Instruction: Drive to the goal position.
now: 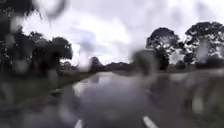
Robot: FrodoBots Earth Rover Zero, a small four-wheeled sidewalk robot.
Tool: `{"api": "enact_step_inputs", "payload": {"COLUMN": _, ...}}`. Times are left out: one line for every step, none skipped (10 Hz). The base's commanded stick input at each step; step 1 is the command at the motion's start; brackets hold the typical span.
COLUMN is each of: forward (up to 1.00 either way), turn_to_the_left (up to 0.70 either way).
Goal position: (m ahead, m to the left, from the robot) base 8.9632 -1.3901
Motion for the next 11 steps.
{"api": "enact_step_inputs", "payload": {"forward": 0.85, "turn_to_the_left": 0.0}}
{"api": "enact_step_inputs", "payload": {"forward": 0.85, "turn_to_the_left": 0.0}}
{"api": "enact_step_inputs", "payload": {"forward": 0.85, "turn_to_the_left": 0.0}}
{"api": "enact_step_inputs", "payload": {"forward": 0.85, "turn_to_the_left": 0.0}}
{"api": "enact_step_inputs", "payload": {"forward": 0.85, "turn_to_the_left": 0.0}}
{"api": "enact_step_inputs", "payload": {"forward": 0.85, "turn_to_the_left": 0.0}}
{"api": "enact_step_inputs", "payload": {"forward": 0.85, "turn_to_the_left": 0.0}}
{"api": "enact_step_inputs", "payload": {"forward": 0.85, "turn_to_the_left": 0.0}}
{"api": "enact_step_inputs", "payload": {"forward": 0.85, "turn_to_the_left": 0.0}}
{"api": "enact_step_inputs", "payload": {"forward": 0.85, "turn_to_the_left": 0.0}}
{"api": "enact_step_inputs", "payload": {"forward": 0.85, "turn_to_the_left": 0.06}}
